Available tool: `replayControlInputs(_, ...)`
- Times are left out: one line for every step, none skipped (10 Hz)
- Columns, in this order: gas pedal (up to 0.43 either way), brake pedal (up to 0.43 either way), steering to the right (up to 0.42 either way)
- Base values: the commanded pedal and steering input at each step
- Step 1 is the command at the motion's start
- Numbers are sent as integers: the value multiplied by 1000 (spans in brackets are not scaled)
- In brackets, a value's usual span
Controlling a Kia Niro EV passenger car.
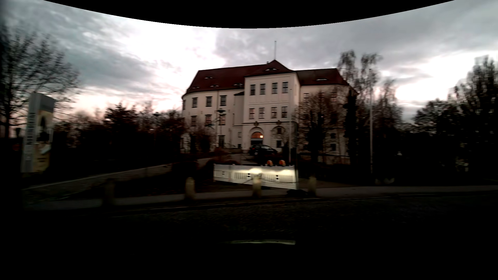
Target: Follow the waypoints while adhering to traffic rules and regulations
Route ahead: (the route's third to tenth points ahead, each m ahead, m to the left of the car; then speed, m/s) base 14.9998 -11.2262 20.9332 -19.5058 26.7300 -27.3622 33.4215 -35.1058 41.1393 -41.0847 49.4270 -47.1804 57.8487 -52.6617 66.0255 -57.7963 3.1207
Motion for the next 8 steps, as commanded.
replayControlInputs(110,0,577)
replayControlInputs(110,0,582)
replayControlInputs(110,0,583)
replayControlInputs(98,0,583)
replayControlInputs(98,0,583)
replayControlInputs(98,0,582)
replayControlInputs(98,0,581)
replayControlInputs(98,0,579)
